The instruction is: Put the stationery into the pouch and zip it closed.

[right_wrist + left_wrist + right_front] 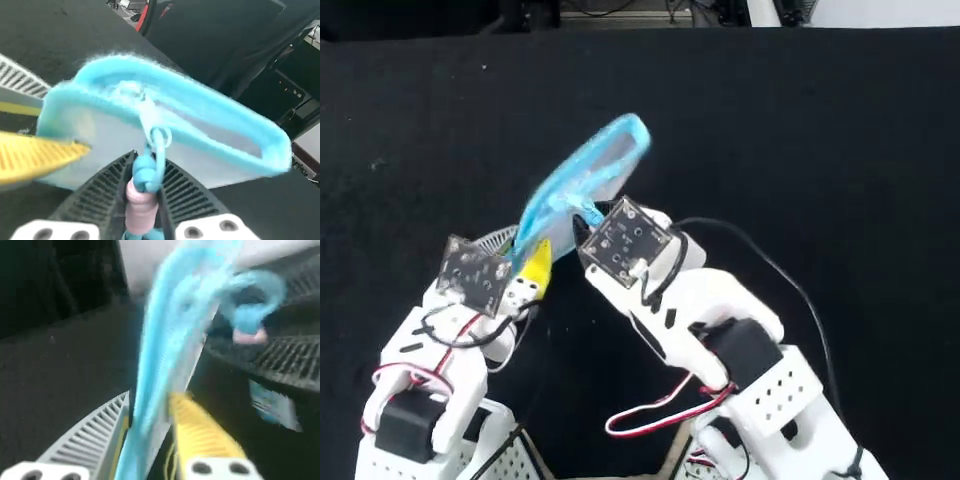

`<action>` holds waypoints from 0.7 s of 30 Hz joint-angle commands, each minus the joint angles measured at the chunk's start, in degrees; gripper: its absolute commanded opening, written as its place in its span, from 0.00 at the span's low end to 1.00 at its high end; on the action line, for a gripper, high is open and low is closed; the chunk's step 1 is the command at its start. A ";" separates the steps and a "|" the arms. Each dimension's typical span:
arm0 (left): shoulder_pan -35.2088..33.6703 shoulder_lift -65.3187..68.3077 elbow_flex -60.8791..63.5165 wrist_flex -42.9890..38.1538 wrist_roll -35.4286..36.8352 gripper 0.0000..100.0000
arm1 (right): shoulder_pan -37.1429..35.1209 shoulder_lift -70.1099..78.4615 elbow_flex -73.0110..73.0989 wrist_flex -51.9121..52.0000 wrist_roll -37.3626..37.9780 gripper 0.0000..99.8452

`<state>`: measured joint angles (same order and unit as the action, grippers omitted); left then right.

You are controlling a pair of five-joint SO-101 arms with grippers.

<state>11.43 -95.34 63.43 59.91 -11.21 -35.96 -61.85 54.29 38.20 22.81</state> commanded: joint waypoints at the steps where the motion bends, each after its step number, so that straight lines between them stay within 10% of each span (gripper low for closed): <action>1: 0.48 0.97 -2.68 0.26 -0.18 0.17 | 1.05 -1.80 0.57 -2.73 0.09 0.01; 21: 0.57 0.97 -3.38 -6.59 11.25 0.17 | 1.05 -1.80 1.63 -2.46 0.09 0.01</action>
<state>11.43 -94.29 63.34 54.81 -1.36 -35.96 -62.64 55.34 36.97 22.81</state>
